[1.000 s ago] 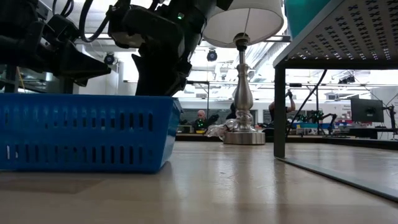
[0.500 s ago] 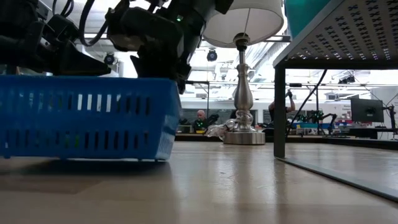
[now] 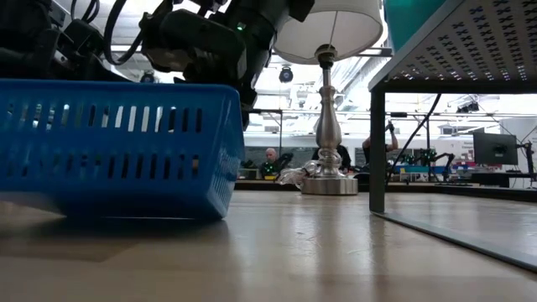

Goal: Pick & Place Office Desk Supplies
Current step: Put the blue bin on the shelf

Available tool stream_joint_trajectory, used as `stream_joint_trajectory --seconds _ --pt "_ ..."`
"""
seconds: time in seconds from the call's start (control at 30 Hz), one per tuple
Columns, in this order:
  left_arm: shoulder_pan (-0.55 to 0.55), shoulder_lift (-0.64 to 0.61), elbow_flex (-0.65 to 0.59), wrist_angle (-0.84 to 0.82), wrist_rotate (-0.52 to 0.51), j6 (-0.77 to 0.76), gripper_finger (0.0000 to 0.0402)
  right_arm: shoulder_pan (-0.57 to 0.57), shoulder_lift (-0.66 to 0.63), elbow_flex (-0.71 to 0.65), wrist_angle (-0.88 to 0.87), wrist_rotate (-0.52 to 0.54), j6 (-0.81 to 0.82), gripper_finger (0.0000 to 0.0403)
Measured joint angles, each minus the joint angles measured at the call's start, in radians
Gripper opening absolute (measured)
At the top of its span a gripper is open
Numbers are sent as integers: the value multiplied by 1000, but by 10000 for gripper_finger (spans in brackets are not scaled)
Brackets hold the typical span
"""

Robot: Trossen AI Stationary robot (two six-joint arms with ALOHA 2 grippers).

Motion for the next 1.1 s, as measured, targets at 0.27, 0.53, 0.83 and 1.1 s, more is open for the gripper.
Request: stream_joint_trajectory --seconds 0.27,0.53,0.83,1.1 --pt "0 0 0 0 0 0 79 0 -7 -2 -3 0 0 5" --pt "0 0 0 0 0 0 79 -8 -72 -6 -14 5 -21 4" --pt "0 0 0 0 0 0 79 -41 -172 -4 -54 28 -40 4" --pt "0 5 0 2 1 0 79 -78 -266 -3 -108 3 -64 4"
